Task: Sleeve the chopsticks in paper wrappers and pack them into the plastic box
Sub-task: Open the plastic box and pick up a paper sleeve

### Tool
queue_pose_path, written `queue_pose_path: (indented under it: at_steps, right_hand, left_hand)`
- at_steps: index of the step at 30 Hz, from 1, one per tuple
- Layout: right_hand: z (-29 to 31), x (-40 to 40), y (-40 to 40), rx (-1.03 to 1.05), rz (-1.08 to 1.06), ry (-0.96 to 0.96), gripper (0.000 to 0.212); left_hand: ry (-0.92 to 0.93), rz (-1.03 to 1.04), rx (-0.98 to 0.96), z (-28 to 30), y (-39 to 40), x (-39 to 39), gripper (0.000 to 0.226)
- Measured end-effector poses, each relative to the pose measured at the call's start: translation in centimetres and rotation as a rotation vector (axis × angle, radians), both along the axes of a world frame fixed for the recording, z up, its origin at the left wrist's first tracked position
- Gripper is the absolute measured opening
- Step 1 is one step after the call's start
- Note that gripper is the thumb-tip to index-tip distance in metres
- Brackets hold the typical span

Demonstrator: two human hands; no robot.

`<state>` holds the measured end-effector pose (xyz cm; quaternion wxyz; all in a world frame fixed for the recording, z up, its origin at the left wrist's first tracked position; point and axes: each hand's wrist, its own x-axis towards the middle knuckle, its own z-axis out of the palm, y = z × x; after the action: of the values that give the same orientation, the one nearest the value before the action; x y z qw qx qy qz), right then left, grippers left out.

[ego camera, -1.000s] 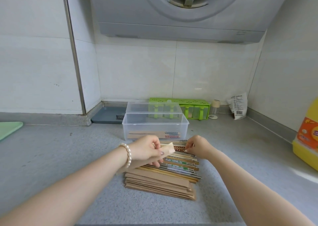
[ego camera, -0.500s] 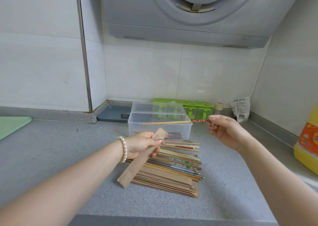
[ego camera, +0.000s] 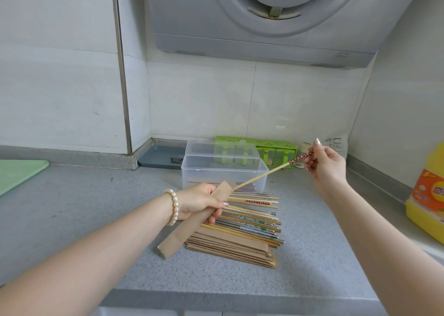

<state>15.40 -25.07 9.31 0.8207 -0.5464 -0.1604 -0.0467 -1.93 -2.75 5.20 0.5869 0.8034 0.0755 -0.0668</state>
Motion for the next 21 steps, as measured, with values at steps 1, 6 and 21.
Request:
queue_pose_path:
  at_steps: [1,6,21]
  right_hand:
    - [0.1,-0.1,0.0,0.011,-0.007,-0.004,0.030]
    - [0.4,-0.2,-0.1,0.016,-0.033,-0.026,0.032]
    - [-0.1,-0.8,-0.2,0.040,-0.022,-0.008,0.029]
  left_hand:
    - [0.003,-0.001,0.005,-0.1,0.0,0.0,0.004]
    - [-0.007,0.035,0.002,-0.6,-0.4,0.2,0.004]
    - [0.001,0.026,0.016,-0.3,-1.2,-0.2,0.008]
